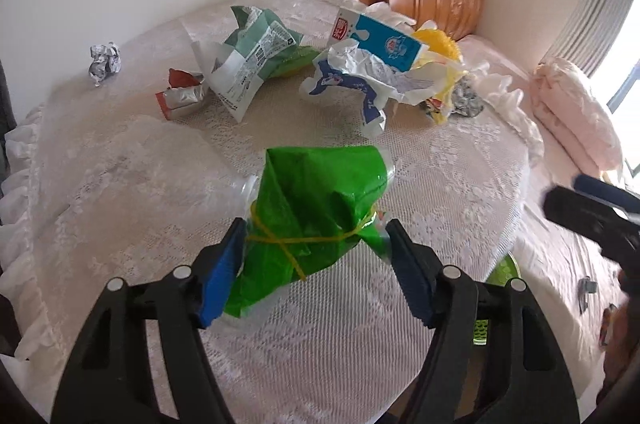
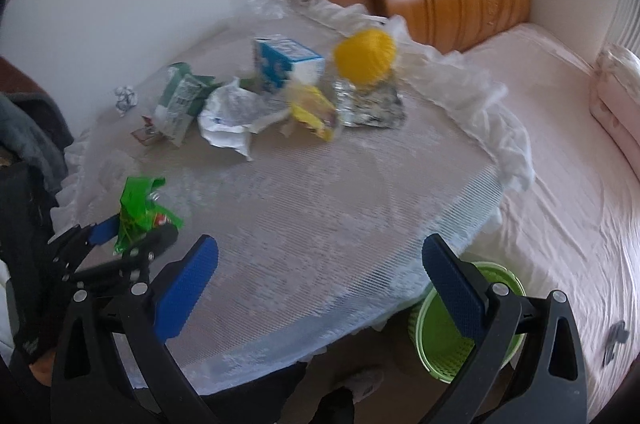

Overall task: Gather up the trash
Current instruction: 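Grasp the green plastic bag with the left tool while the right tool grasps the clear bottle, then drop the green bag and clear bottle into the green wastebasket with both tools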

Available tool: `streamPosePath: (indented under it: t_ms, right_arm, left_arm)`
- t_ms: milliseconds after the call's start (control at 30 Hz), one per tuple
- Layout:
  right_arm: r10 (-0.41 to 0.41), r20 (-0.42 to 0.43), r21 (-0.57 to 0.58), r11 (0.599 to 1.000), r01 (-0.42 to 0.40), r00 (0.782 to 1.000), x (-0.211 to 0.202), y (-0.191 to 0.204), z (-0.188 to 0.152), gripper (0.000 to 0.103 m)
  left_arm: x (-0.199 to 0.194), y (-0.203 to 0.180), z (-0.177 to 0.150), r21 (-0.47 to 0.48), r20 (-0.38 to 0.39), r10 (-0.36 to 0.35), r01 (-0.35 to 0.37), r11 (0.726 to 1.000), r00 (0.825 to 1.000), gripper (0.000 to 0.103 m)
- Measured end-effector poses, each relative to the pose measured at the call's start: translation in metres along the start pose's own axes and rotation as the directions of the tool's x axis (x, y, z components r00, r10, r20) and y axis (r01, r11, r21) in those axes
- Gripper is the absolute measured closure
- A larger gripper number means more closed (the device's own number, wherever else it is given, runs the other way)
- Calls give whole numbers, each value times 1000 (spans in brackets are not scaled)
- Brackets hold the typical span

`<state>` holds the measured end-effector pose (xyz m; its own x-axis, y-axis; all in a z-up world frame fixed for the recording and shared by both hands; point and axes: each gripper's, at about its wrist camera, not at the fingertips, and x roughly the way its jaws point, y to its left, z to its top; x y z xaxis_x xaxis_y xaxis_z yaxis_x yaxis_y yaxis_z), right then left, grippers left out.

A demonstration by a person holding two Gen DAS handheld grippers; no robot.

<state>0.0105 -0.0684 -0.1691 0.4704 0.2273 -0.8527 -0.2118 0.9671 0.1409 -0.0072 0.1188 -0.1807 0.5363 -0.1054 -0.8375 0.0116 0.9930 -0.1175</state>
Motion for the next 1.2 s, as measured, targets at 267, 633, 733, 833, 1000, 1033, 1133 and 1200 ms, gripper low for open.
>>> streamPosePath:
  t_ms: [267, 633, 733, 833, 1000, 1033, 1133, 1200]
  right_arm:
    - [47, -9, -89, 995, -47, 999, 12, 34, 10, 2]
    - [225, -70, -495, 838, -230, 972, 59, 138, 35, 2]
    - [242, -117, -601, 755, -263, 963, 86, 169, 38, 2]
    - [239, -152, -666, 692, -278, 959, 111, 191, 38, 2]
    - [240, -181, -694, 656, -297, 954, 132, 210, 37, 15]
    - [246, -194, -686, 658, -311, 950, 134, 213, 35, 25]
    - [256, -198, -664, 675, -321, 946, 135, 213, 34, 38]
    - [262, -184, -640, 700, -318, 947, 130, 209, 36, 39]
  left_arm:
    - [-28, 8, -12, 41, 35, -24, 23, 999, 999, 35]
    - [-76, 79, -21, -84, 71, 99, -93, 992, 993, 35]
    - [-81, 99, -20, -118, 78, 134, -124, 985, 988, 35]
    - [-83, 114, -18, -138, 85, 160, -148, 979, 983, 35]
    - [-81, 136, -15, -170, 79, 186, -171, 971, 979, 35]
    - [-82, 140, -15, -174, 78, 190, -174, 969, 979, 35]
    - [-81, 146, -14, -177, 75, 199, -183, 967, 977, 35]
    - [-82, 146, -10, -169, 82, 203, -187, 968, 976, 35]
